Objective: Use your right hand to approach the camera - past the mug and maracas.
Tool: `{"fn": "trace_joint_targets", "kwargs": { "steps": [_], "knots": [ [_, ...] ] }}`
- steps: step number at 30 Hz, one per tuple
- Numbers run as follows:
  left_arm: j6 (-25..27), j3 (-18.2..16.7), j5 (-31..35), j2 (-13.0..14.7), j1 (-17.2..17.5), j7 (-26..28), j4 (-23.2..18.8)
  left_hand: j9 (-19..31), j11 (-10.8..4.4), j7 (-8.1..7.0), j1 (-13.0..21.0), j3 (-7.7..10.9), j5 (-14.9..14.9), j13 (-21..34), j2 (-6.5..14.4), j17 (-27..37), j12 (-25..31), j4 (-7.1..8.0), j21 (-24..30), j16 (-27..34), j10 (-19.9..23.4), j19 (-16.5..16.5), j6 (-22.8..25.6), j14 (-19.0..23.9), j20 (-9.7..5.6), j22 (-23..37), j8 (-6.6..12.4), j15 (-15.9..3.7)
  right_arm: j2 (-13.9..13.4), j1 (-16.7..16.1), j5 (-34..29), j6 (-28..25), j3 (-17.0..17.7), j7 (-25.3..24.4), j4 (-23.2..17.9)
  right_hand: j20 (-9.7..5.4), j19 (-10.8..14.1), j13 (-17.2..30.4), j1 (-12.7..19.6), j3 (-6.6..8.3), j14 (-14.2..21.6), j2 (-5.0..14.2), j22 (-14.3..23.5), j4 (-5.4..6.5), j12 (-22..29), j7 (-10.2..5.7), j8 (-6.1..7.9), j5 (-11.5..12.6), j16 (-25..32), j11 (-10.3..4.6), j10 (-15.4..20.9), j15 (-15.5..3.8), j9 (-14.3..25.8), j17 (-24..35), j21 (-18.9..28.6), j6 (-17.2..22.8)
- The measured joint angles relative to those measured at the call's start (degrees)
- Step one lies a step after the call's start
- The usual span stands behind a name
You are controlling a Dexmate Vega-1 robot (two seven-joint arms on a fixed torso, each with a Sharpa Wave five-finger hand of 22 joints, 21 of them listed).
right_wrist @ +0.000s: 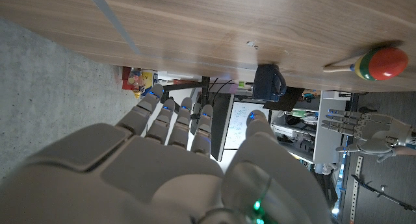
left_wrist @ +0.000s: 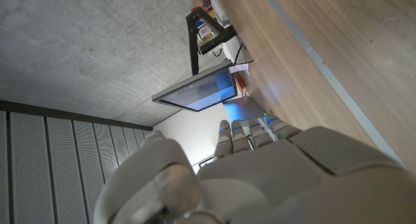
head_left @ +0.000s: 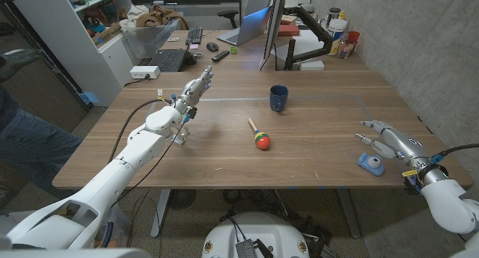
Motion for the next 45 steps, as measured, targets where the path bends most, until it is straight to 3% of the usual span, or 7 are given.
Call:
{"fn": "trace_joint_targets", "kwargs": {
  "steps": [45],
  "knots": [
    [1.15, 0.3, 0.46, 0.24, -0.25, 0.32, -0.67, -0.01, 0.0, 0.0, 0.0, -0.3, -0.33, 0.0, 0.0, 0.0, 0.0, 0.18, 0.0, -0.01, 0.0, 0.01, -0.01, 0.0, 0.0, 0.0, 0.0, 0.0, -4.72, -0.2, -3.82, -7.68, -6.01, -3.03, 0.3, 0.83, 0.4, -0.01, 0.0, 0.0, 0.52, 0.0, 0.0, 0.0, 0.0, -0.31, 0.0, 0.0, 0.43, -0.44, 0.01, 0.09, 0.0, 0.29, 0.0, -0.32]
  ]
}}
